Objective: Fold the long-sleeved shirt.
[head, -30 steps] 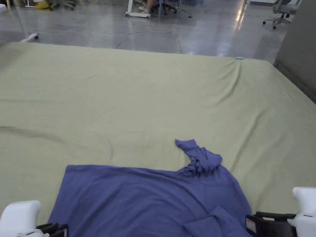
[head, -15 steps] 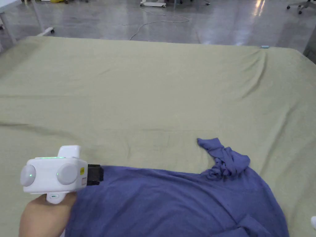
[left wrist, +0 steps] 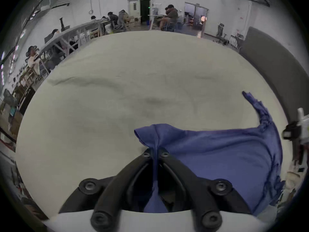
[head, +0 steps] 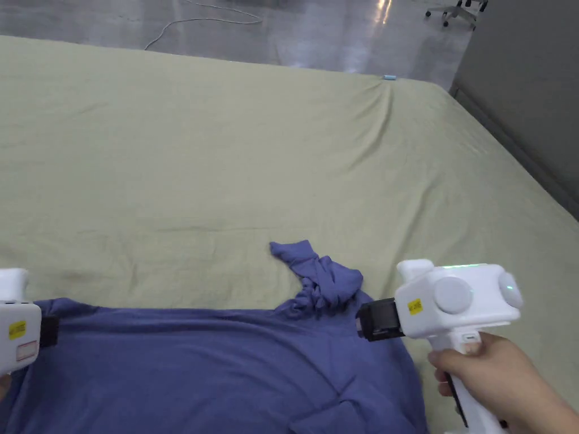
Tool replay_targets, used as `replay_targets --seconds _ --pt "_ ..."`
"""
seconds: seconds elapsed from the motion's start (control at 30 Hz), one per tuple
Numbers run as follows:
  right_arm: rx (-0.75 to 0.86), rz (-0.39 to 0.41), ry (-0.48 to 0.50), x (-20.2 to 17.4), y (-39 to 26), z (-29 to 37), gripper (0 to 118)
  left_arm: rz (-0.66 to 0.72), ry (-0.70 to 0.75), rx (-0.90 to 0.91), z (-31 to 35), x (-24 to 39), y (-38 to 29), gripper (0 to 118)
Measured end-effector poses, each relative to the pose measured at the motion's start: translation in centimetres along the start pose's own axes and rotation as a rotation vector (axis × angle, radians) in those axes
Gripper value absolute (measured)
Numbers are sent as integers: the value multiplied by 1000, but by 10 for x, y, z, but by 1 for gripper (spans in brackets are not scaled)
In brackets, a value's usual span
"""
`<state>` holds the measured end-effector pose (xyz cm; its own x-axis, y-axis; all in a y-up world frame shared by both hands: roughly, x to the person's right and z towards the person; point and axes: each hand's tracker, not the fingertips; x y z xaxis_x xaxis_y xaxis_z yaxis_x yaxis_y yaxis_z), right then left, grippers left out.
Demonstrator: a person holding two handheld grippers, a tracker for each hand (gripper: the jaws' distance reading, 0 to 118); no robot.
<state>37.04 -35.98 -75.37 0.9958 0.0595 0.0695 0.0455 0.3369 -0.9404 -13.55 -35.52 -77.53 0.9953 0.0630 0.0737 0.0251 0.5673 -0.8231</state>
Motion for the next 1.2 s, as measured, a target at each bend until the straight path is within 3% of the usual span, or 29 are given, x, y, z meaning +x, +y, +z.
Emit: replay_targets --seconds 0.07,0.13,0.17,0.2,0.33,0.6,0.67,0.77,0.97,1.07,1.2 --pt "-134 -24 -4 -5 2 -27 107 5 -11 10 9 -5 3 0" --pt "-162 15 -31 -9 -8 -31 51 7 -18 11 17 -9 5 0" --pt "-85 27 -16 -13 -13 -17 38 2 -21 15 23 -10 5 0" --pt "-40 55 -41 -18 -17 -4 0 -10 -13 25 34 -2 5 0" --pt "64 -13 126 0 -32 53 0 11 -58 47 65 -4 8 0" --pt "363 100 132 12 3 225 0 11 -129 217 167 -7 74 0" --pt "450 159 77 10 25 278 0 -18 -97 294 198 -8 110 0" --pt "547 203 19 7 69 340 0 78 -172 377 227 -27 177 0" --pt "661 223 -95 10 196 428 0 81 -169 481 264 -33 324 0" --pt "720 190 -195 6 259 465 0 98 -179 532 286 -25 389 0" --pt "787 141 -278 -1 325 504 0 41 -65 631 315 -10 450 0"
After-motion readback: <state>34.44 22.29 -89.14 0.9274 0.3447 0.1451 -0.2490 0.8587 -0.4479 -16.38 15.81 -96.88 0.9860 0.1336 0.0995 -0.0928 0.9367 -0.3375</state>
